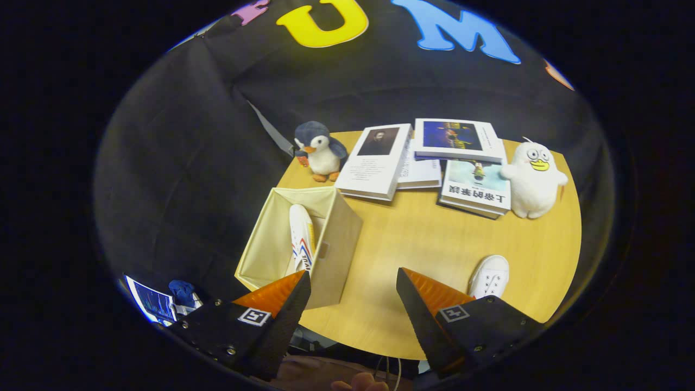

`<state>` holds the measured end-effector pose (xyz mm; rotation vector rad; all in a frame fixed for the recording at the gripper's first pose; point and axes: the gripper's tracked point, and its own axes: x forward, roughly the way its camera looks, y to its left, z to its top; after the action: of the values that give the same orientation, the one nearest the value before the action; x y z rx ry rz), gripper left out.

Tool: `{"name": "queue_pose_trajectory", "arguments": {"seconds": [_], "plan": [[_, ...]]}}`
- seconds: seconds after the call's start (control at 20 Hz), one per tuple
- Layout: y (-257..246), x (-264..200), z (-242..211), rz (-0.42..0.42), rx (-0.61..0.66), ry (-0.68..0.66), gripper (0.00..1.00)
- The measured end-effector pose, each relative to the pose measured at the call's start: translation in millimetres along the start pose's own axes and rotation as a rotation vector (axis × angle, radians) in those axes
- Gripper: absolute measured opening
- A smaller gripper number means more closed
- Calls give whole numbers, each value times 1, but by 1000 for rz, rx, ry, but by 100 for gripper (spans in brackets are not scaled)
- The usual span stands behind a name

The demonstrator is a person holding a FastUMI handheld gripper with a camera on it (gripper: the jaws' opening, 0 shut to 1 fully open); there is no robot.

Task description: Open the storage box then place both shoes into the box .Put the left shoe in first, then the right shoe, with the right side of both shoes facing outward in a uniform manner.

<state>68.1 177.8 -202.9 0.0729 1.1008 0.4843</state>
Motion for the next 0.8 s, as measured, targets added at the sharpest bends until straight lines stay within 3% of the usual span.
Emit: {"name": "queue_pose_trajectory", "arguments": {"seconds": [0.4,0.8], "plan": [[-103,-40,-50,-122,171,1,97],[-169,-35,-96,-184,260,68,97]]}}
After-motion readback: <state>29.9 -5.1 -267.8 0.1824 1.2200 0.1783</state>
